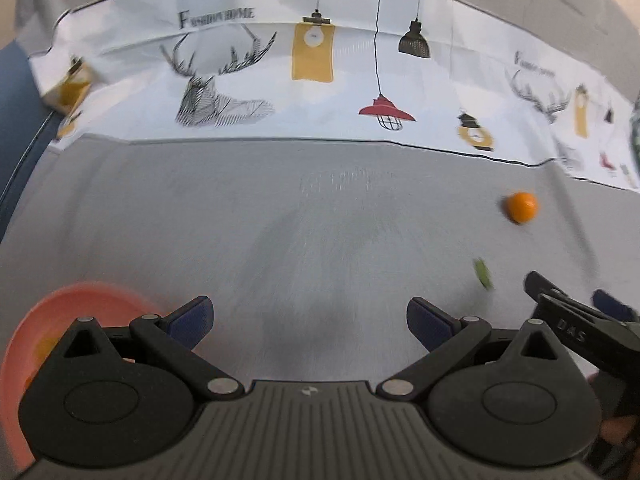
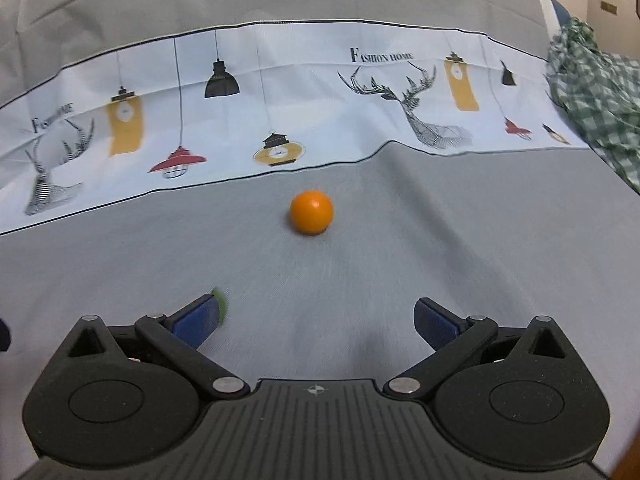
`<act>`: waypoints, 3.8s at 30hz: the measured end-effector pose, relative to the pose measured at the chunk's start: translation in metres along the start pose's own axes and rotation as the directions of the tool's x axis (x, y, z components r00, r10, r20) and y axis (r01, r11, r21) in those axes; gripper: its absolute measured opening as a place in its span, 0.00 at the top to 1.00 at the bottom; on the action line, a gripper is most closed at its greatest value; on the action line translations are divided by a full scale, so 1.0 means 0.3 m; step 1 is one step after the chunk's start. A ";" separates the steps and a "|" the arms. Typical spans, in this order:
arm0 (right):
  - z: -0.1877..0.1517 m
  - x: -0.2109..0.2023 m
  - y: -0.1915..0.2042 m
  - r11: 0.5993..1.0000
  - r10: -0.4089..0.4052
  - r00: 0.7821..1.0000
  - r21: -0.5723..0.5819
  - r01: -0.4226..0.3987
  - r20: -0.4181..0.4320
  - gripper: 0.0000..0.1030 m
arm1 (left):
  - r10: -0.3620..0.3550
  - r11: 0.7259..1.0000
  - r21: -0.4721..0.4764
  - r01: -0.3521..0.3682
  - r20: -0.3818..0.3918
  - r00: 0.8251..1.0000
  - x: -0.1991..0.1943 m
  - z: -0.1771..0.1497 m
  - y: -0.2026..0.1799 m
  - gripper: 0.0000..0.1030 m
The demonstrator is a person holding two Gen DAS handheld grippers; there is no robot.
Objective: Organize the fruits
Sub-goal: 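Move both open tools away from the plate toward the loose tangerine and tomato, then grasp the tangerine with the right tool while the left tool grasps a red tomato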
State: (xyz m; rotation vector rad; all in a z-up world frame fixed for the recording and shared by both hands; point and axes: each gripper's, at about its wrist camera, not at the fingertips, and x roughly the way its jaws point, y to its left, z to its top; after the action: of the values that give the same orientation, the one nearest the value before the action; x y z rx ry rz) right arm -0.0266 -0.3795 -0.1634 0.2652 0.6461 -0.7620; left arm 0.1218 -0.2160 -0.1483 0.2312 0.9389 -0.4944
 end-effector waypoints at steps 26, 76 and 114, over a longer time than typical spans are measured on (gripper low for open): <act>0.016 0.247 0.007 0.999 0.034 0.999 -0.022 -0.033 0.037 0.01 | 0.049 0.998 -0.040 -0.040 0.258 0.965 0.297 -0.049 -0.025 0.00; 0.016 0.248 0.006 0.999 0.035 0.999 -0.023 -0.034 0.039 0.01 | 0.080 0.996 0.020 -0.090 0.303 0.950 -0.132 0.110 0.010 0.00; 0.162 0.391 -0.044 0.974 0.179 0.984 -0.142 -0.177 0.004 0.18 | -0.211 0.961 0.182 0.207 0.007 0.977 0.238 0.078 -0.109 0.69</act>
State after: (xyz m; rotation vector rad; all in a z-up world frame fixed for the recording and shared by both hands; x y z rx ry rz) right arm 0.0495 -0.4756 -0.1993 0.1837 0.6475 -0.5432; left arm 0.1570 -0.2754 -0.1924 0.2901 0.8973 -0.7780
